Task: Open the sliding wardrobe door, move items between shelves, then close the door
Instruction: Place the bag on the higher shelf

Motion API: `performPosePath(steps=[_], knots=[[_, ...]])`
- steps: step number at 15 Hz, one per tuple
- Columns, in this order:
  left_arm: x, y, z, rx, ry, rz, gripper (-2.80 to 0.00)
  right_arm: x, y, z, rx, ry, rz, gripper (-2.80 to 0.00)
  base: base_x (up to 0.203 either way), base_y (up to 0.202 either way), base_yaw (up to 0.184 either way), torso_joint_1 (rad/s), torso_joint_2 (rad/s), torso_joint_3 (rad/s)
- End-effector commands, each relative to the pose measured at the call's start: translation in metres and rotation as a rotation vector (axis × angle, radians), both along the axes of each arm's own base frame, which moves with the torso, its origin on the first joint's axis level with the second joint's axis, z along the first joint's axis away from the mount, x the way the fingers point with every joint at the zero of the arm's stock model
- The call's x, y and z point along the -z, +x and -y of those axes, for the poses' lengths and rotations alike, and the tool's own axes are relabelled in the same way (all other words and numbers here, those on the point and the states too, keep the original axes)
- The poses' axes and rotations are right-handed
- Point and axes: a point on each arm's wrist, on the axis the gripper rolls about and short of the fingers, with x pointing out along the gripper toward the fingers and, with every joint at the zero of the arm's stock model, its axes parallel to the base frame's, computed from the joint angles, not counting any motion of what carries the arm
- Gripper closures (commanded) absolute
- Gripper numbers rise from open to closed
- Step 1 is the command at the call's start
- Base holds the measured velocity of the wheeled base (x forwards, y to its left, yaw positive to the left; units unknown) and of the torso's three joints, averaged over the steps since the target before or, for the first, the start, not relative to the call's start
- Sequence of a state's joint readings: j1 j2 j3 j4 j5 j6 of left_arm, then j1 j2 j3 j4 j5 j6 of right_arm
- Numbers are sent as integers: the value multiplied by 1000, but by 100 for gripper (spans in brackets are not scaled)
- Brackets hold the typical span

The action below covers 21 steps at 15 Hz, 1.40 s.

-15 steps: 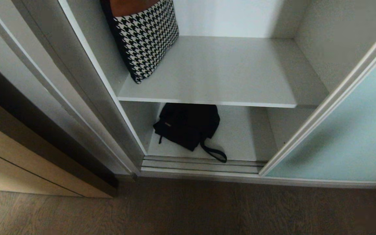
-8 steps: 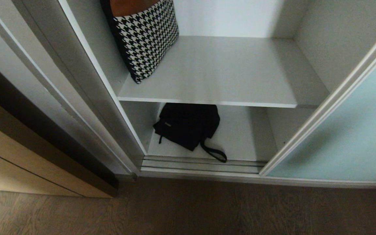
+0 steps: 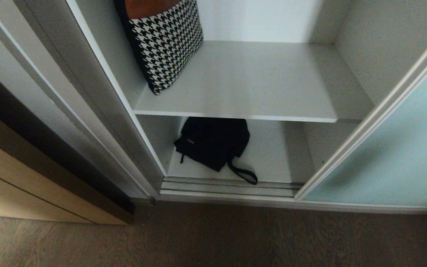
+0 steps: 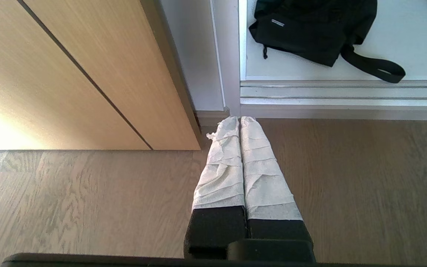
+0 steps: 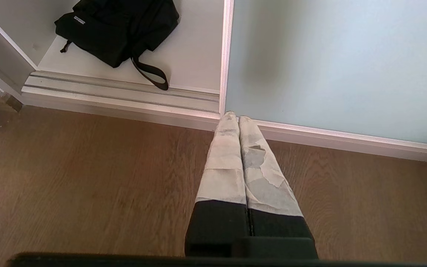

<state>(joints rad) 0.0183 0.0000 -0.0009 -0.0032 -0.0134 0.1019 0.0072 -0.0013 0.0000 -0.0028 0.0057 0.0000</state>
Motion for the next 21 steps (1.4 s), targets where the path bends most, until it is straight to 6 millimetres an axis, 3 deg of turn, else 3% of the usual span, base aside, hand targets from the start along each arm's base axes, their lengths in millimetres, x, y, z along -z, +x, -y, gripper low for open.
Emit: performPosePath(steps=[1,21], knots=[[0,0,0,-1,5,-7,0,0,0,0,-1,0,1,0,0,0,0,0,7,-34],[0,0,0,2,5,-7,0,0,0,0,-1,0,1,0,0,0,0,4,2,-188]])
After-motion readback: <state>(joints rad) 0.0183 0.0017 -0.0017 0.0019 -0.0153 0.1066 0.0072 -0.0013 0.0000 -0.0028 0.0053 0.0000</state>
